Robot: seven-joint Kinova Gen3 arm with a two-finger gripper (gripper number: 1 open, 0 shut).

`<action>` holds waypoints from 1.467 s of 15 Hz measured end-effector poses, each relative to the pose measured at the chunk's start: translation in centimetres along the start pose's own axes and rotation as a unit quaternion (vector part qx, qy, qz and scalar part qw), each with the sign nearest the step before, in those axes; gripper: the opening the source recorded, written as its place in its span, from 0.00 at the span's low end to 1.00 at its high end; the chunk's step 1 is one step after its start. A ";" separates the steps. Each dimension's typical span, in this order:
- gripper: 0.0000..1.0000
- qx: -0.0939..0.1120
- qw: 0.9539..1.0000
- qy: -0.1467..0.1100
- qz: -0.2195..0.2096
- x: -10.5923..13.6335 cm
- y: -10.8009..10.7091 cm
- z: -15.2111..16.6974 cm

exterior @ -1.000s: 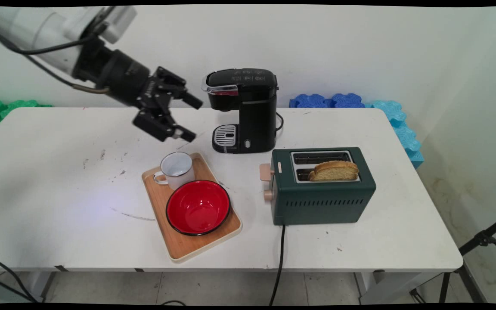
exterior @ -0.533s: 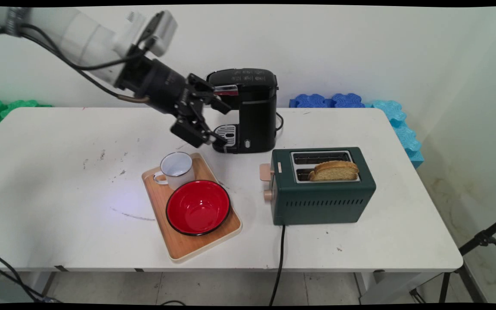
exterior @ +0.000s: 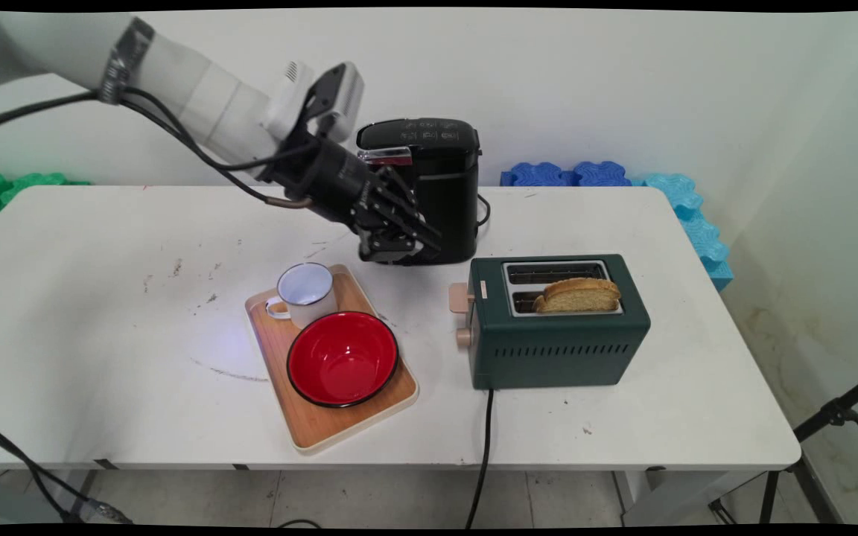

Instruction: Press the toaster switch

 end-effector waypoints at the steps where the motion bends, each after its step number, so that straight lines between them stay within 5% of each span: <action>1: 0.00 0.001 1.000 -0.001 0.001 0.0 0.0 0.3; 22: 0.00 -0.023 0.999 -0.030 -0.031 -0.3 -0.1 6.8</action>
